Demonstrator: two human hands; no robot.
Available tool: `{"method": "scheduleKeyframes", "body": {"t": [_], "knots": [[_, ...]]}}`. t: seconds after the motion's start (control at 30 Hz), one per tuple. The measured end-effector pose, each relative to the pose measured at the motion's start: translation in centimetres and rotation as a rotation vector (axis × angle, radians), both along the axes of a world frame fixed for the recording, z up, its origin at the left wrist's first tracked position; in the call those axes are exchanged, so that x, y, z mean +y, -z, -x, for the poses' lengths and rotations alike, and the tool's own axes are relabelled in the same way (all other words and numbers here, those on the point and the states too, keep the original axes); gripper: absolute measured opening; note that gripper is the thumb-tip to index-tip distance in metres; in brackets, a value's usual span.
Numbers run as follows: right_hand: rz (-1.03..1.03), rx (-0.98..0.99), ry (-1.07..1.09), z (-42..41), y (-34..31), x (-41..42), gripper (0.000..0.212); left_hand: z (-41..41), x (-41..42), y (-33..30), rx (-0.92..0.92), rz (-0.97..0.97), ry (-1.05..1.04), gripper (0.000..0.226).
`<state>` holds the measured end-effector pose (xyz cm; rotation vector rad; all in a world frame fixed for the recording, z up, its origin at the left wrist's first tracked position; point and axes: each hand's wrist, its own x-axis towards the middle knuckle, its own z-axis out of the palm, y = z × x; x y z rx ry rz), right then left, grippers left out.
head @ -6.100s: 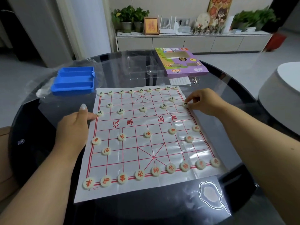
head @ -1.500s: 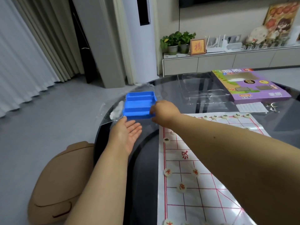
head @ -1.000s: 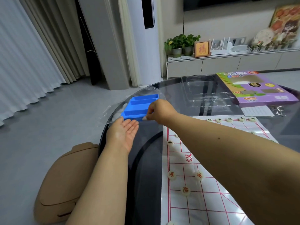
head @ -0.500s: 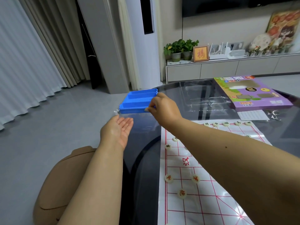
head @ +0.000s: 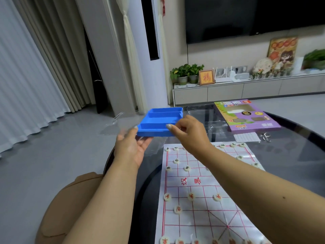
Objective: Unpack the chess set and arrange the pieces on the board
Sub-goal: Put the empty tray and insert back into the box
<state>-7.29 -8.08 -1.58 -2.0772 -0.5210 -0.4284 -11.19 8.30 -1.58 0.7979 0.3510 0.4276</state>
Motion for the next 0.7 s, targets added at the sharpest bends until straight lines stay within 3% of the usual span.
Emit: {"method": "scheduleKeyframes", "body": {"t": [0.1,0.23,0.3,0.47,0.6,0.7], "knots": [[-0.216,0.206,0.132,-0.2,-1.2,-1.8,0.030,1.2,-2.3,-0.4,-0.008,-0.037,0.017,0.063],[-0.447,0.515,0.177,-0.6,-3.6,-4.9,0.058,2.9,-5.6,-1.1,-0.030,-0.063,0.070,0.073],[-0.508,0.535,0.176,-0.7,-4.1,-6.5,0.055,3.7,-6.8,-1.6,-0.039,-0.081,0.091,0.073],[-0.475,0.522,0.247,0.2,-4.8,-9.2,0.013,5.0,-9.3,-3.0,-0.036,-0.148,0.152,0.073],[-0.513,0.501,0.314,1.3,-5.6,-10.6,0.027,5.8,-10.7,-3.8,-0.059,-0.168,0.251,0.068],[-0.667,0.548,0.302,2.6,-6.2,-11.6,0.019,6.6,-11.2,-3.9,-0.103,-0.117,0.374,0.064]]}}
